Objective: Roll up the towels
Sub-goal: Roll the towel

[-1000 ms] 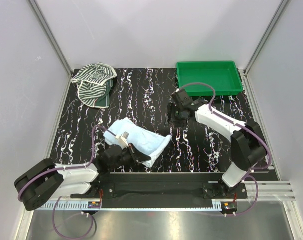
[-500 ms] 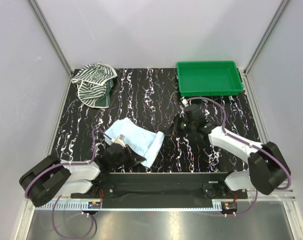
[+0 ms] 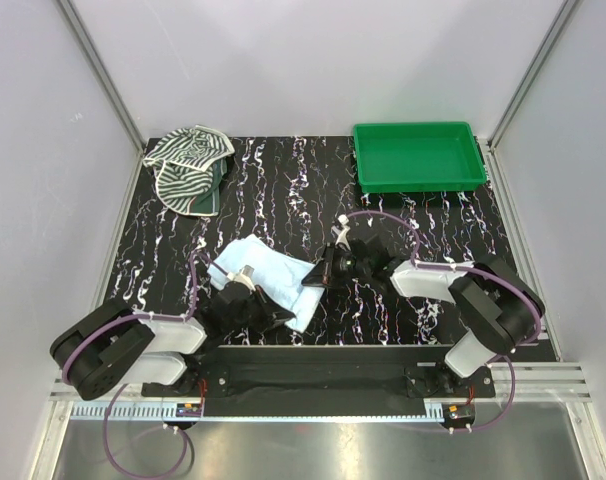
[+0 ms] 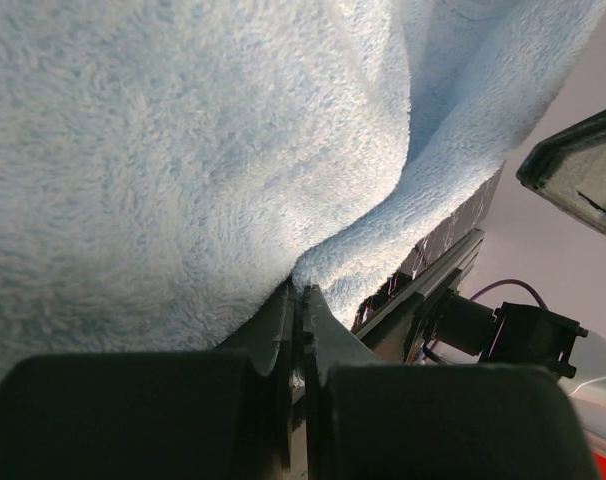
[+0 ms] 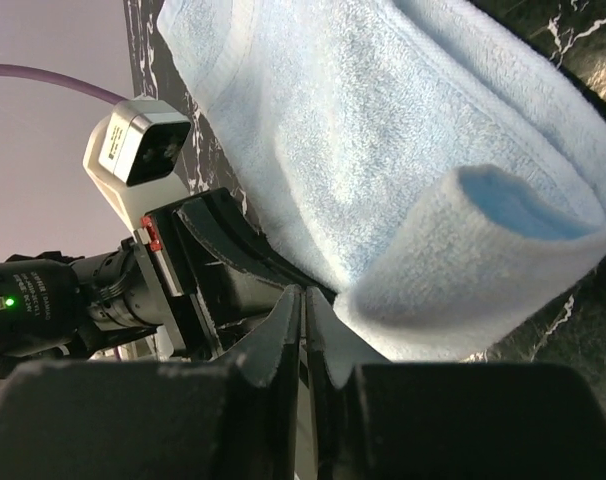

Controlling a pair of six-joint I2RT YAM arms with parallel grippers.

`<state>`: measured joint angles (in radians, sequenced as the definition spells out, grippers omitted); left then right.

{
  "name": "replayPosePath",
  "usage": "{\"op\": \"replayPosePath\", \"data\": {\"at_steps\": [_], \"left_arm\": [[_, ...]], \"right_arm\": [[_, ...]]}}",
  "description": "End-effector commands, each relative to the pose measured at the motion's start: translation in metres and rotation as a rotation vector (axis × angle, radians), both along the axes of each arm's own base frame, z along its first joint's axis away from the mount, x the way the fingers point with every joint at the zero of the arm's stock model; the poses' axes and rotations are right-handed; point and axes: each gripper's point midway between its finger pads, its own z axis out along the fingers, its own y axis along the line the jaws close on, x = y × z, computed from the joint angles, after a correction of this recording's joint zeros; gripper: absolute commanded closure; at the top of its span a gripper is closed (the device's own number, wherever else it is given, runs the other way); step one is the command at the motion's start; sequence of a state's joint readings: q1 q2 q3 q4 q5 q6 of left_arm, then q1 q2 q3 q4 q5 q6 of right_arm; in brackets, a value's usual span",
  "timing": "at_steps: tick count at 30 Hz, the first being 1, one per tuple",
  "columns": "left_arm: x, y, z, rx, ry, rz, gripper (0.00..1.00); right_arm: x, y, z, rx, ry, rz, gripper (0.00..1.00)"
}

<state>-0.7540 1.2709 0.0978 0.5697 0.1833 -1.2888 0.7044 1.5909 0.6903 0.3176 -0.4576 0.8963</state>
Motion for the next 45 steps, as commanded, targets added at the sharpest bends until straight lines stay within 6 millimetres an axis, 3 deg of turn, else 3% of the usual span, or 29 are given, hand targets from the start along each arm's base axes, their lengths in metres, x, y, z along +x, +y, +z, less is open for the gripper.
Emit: {"op": "replayPosePath", "data": {"at_steps": [1, 11, 17, 22, 31, 35, 39, 41, 42, 44, 45], "left_arm": [[-0.008, 0.021, -0.029, 0.133, 0.048, 0.011, 1.0], [-0.007, 0.024, -0.034, 0.153, 0.067, 0.014, 1.0], [-0.01, 0.029, -0.038, 0.165, 0.078, 0.023, 1.0], [-0.011, 0.03, -0.037, 0.17, 0.079, 0.026, 1.0], [-0.008, 0.037, -0.038, 0.228, 0.062, 0.022, 1.0], [-0.004, 0.036, -0.03, 0.25, 0.031, 0.002, 0.63], [0.004, 0.039, -0.01, 0.279, -0.03, 0.002, 0.53], [0.011, 0.046, 0.007, 0.331, -0.079, 0.012, 0.49], [0.009, 0.059, 0.006, 0.396, -0.071, 0.023, 0.48], [0.029, 0.064, 0.042, 0.431, -0.196, 0.056, 0.48], [0.032, 0.073, 0.049, 0.489, -0.234, 0.05, 0.48]], "right_arm": [[0.002, 0.007, 0.003, 0.043, -0.026, 0.002, 0.9], [-0.006, 0.008, 0.001, 0.103, -0.06, 0.036, 0.89], [0.001, 0.009, -0.016, 0.096, -0.056, 0.031, 0.88], [0.017, -0.003, -0.027, 0.093, -0.055, 0.01, 0.91], [0.019, -0.005, -0.062, 0.056, -0.034, 0.017, 0.95], [0.018, -0.006, -0.072, 0.054, -0.021, 0.004, 0.96], [0.017, -0.007, -0.076, 0.053, -0.015, 0.0, 0.96], [0.016, -0.008, -0.077, 0.05, -0.014, 0.001, 0.97], [0.016, -0.009, -0.078, 0.042, -0.009, 0.0, 0.97], [0.016, -0.009, -0.078, 0.031, -0.01, -0.002, 0.97], [0.015, -0.011, -0.08, 0.016, -0.004, -0.002, 0.97]]}}
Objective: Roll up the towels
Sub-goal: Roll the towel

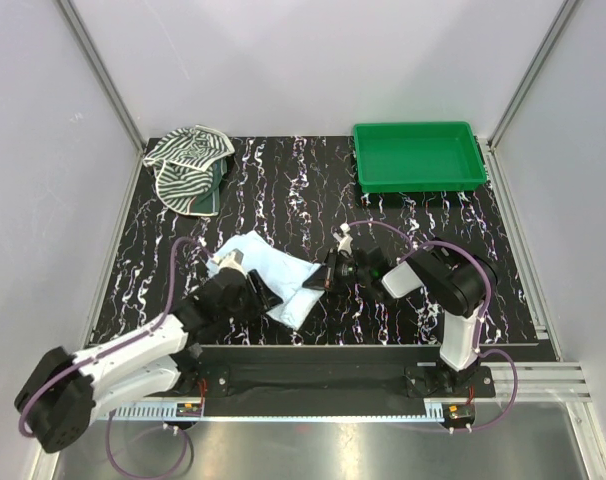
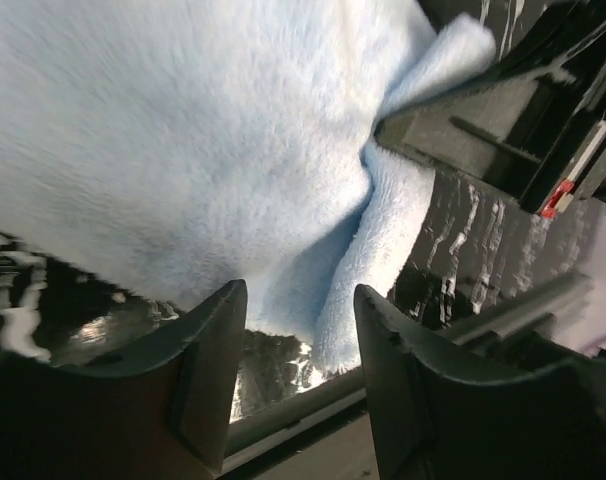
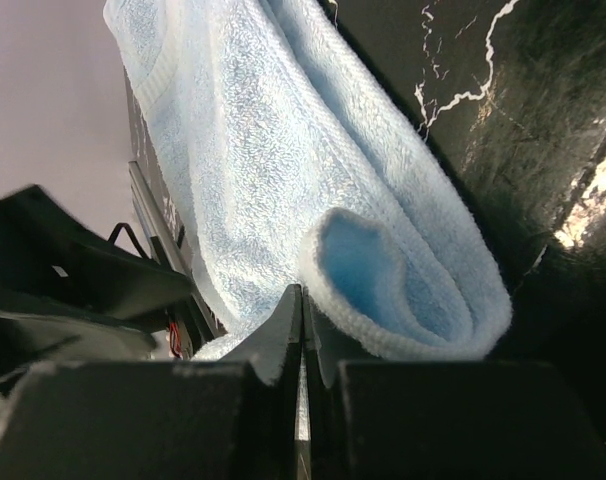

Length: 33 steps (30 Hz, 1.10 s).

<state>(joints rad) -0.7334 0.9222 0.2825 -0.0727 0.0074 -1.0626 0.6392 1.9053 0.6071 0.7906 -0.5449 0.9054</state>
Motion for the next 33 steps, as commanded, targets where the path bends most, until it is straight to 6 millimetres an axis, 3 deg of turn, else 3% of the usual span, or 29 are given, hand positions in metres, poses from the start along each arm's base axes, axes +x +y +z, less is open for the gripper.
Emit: {"op": "replayPosePath", "data": {"at_steps": [1, 2, 5, 7, 8, 16, 19, 22, 33], "left_arm": [[0.018, 0.037, 0.029, 0.233, -0.142, 0.025, 0.47], [0.025, 0.035, 0.053, 0.22, -0.206, 0.019, 0.47], [0.033, 0.032, 0.077, 0.261, -0.299, -0.047, 0.48], [0.034, 0.023, 0.083, 0.28, -0.329, -0.109, 0.51], [0.034, 0.019, 0.076, 0.309, -0.31, -0.136, 0.52], [0.002, -0.067, 0.087, 0.462, -0.45, -0.401, 0.53], [-0.006, -0.088, 0.082, 0.499, -0.459, -0.451, 0.52], [-0.009, -0.095, 0.065, 0.562, -0.439, -0.469, 0.49], [-0.01, -0.062, -0.016, 0.823, -0.3, -0.431, 0.47]], "right_arm": [[-0.005, -0.01, -0.02, -0.079, 0.021, -0.01, 0.97], [-0.004, -0.01, -0.018, -0.079, 0.015, -0.01, 0.97], [-0.003, -0.01, -0.02, -0.089, 0.025, -0.011, 0.98], [-0.003, -0.01, -0.02, -0.096, 0.029, -0.01, 0.98], [-0.002, -0.01, -0.021, -0.1, 0.03, -0.012, 0.98], [-0.002, -0.01, -0.021, -0.142, 0.039, -0.002, 0.99], [-0.003, -0.009, -0.021, -0.145, 0.041, 0.01, 0.99], [-0.004, -0.011, -0.023, -0.15, 0.048, 0.011, 1.0], [-0.008, -0.013, -0.026, -0.15, 0.053, 0.013, 1.0]]}}
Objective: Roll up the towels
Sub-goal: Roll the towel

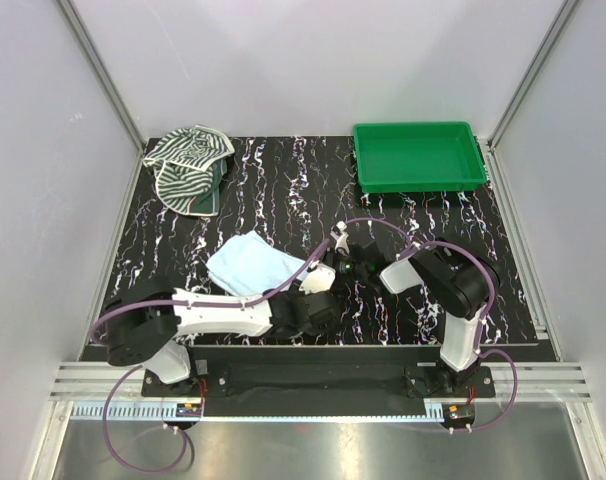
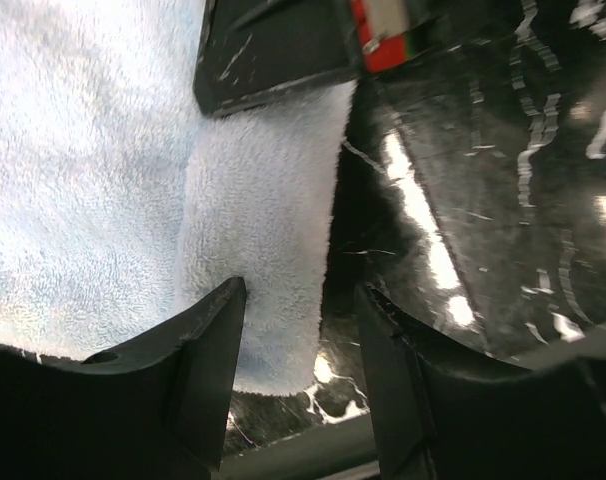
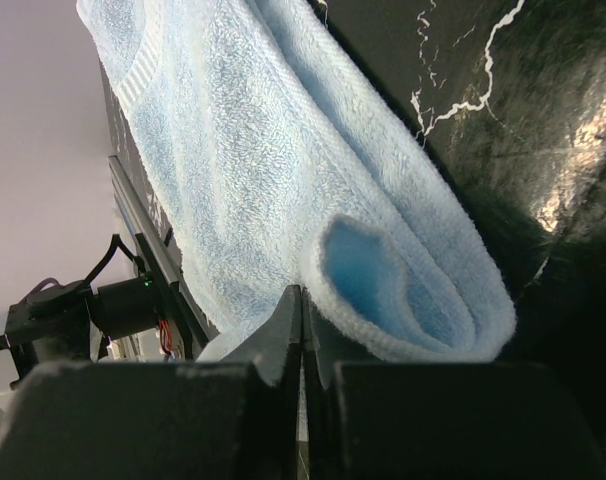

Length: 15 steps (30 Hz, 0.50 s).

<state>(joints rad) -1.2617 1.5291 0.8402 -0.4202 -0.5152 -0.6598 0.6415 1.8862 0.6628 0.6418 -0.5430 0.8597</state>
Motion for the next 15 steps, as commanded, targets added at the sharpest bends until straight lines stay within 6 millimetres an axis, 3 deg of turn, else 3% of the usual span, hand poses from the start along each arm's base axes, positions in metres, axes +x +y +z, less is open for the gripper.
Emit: {"op": "replayPosePath", "data": {"at_steps": [1, 12, 14, 15], "left_arm": [[0.007, 0.012, -0.011, 0.052, -0.043, 0.065, 0.47], [-0.001, 0.042, -0.036, 0.118, -0.032, 0.093, 0.43], [-0.003, 0.045, -0.04, 0.119, -0.024, 0.091, 0.45], [-0.003, 0.045, -0.04, 0.118, -0.022, 0.095, 0.54]], "right_arm": [[-0.01, -0.014, -0.024, -0.092, 0.035, -0.008, 1.0], [-0.011, -0.014, -0.026, -0.088, 0.044, -0.009, 1.0], [-0.01, -0.012, -0.025, -0.083, 0.041, -0.008, 1.0], [-0.009, -0.012, -0.024, -0.08, 0.04, -0.008, 1.0]]}}
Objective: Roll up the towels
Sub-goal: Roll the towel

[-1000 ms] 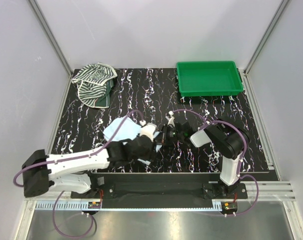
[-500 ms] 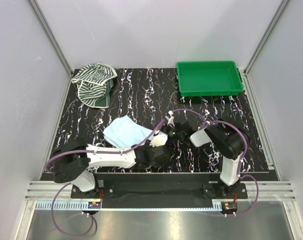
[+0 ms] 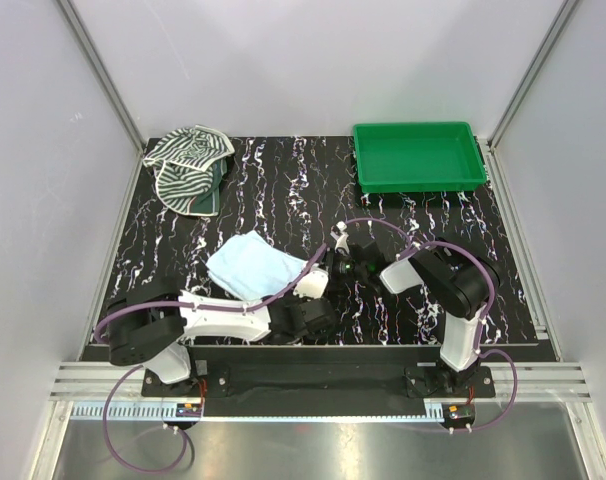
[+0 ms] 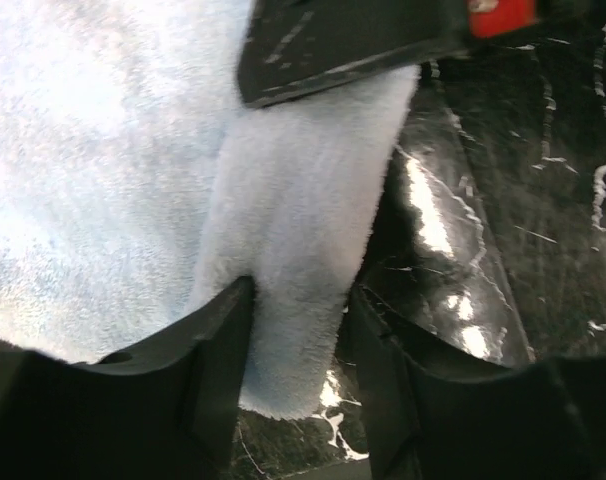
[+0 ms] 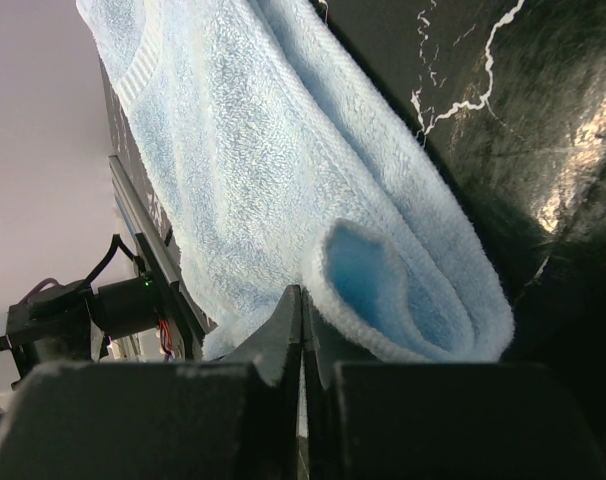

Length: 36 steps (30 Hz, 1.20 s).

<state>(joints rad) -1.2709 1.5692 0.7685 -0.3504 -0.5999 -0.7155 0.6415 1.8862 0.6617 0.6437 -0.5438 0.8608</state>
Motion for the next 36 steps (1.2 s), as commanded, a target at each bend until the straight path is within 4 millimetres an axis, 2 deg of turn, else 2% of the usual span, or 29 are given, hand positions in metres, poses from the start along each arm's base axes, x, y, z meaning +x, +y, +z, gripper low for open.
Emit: {"op": "replayPosePath", "data": {"at_steps": [1, 6, 8, 9, 11, 12, 13, 14, 15, 16, 17, 18, 19, 20, 21, 22, 23, 24, 25, 26, 28, 30, 31, 32, 33, 34, 35, 36], "left_arm": [[-0.008, 0.03, -0.02, 0.098, 0.034, 0.029, 0.57], [-0.003, 0.039, -0.02, 0.133, 0.005, 0.068, 0.69], [-0.003, 0.037, -0.02, 0.123, 0.005, 0.06, 0.73], [-0.004, 0.036, -0.021, 0.121, 0.007, 0.055, 0.78], [-0.005, 0.034, -0.022, 0.114, 0.019, 0.048, 0.83], [-0.006, 0.033, -0.022, 0.113, 0.026, 0.041, 0.87], [-0.006, 0.032, -0.022, 0.11, 0.031, 0.037, 0.92], [-0.007, 0.029, -0.022, 0.102, 0.047, 0.029, 0.97], [-0.008, 0.023, -0.019, 0.088, 0.054, 0.018, 0.99], [-0.009, 0.019, -0.019, 0.082, 0.069, 0.008, 1.0], [-0.012, 0.014, -0.018, 0.07, 0.091, -0.003, 1.0], [-0.013, 0.009, -0.017, 0.064, 0.104, -0.013, 1.0], [-0.013, 0.0, -0.012, 0.042, 0.116, -0.022, 1.0], [-0.015, -0.006, -0.011, 0.026, 0.141, -0.033, 1.0], [-0.017, -0.011, -0.009, 0.012, 0.155, -0.041, 1.0], [-0.016, -0.022, -0.004, -0.021, 0.168, -0.048, 1.0], [-0.021, -0.029, -0.004, -0.054, 0.212, -0.062, 1.0], [-0.022, -0.035, -0.001, -0.082, 0.231, -0.072, 1.0], [-0.022, -0.044, 0.003, -0.127, 0.244, -0.083, 1.0], [-0.026, -0.05, 0.006, -0.171, 0.29, -0.096, 1.0], [-0.026, -0.066, 0.016, -0.264, 0.314, -0.118, 1.0], [-0.029, -0.073, 0.025, -0.361, 0.377, -0.132, 1.0], [-0.026, -0.082, 0.033, -0.435, 0.379, -0.149, 1.0], [-0.031, -0.082, 0.037, -0.507, 0.444, -0.157, 1.0], [-0.031, -0.084, 0.04, -0.558, 0.462, -0.165, 1.0], [-0.026, -0.097, 0.056, -0.67, 0.448, -0.205, 1.0], [-0.027, -0.099, 0.068, -0.765, 0.503, -0.216, 1.0], [-0.026, -0.099, 0.069, -0.83, 0.507, -0.226, 1.0]], "right_arm": [[-0.009, -0.012, -0.024, -0.082, 0.041, -0.008, 1.0], [-0.004, -0.011, -0.01, -0.08, 0.015, -0.019, 1.0], [-0.004, -0.013, -0.009, -0.098, 0.016, -0.016, 1.0], [-0.001, -0.012, -0.002, -0.095, 0.002, -0.022, 1.0], [-0.002, -0.016, 0.0, -0.121, 0.001, -0.025, 1.0], [0.006, -0.018, 0.01, -0.127, -0.029, -0.053, 1.0], [0.004, -0.023, 0.009, -0.158, -0.017, -0.061, 0.98], [0.011, -0.031, 0.011, -0.192, -0.031, -0.103, 0.98], [0.019, -0.033, 0.029, -0.195, -0.066, -0.131, 0.97], [0.016, -0.045, 0.026, -0.259, -0.039, -0.151, 0.95], [0.027, -0.055, 0.042, -0.289, -0.085, -0.209, 0.84], [0.037, -0.059, 0.059, -0.309, -0.12, -0.241, 0.79], [0.04, -0.069, 0.066, -0.356, -0.135, -0.264, 0.75], [0.04, -0.088, 0.066, -0.448, -0.127, -0.304, 0.57], [0.052, -0.094, 0.097, -0.445, -0.18, -0.351, 0.54], [0.047, -0.111, 0.098, -0.521, -0.158, -0.37, 0.53], [0.053, -0.125, 0.109, -0.56, -0.18, -0.425, 0.52], [0.06, -0.138, 0.135, -0.551, -0.215, -0.482, 0.51], [0.055, -0.153, 0.14, -0.587, -0.199, -0.506, 0.51], [0.054, -0.164, 0.163, -0.569, -0.243, -0.557, 0.51], [0.047, -0.18, 0.178, -0.572, -0.258, -0.6, 0.5], [0.035, -0.187, 0.198, -0.52, -0.294, -0.621, 0.5], [0.03, -0.187, 0.203, -0.499, -0.297, -0.625, 0.5], [0.022, -0.187, 0.214, -0.45, -0.318, -0.62, 0.51], [0.016, -0.186, 0.21, -0.432, -0.304, -0.617, 0.5], [0.013, -0.185, 0.214, -0.402, -0.314, -0.616, 0.51], [0.003, -0.182, 0.212, -0.367, -0.311, -0.591, 0.52], [-0.001, -0.178, 0.212, -0.34, -0.314, -0.573, 0.52]]}}
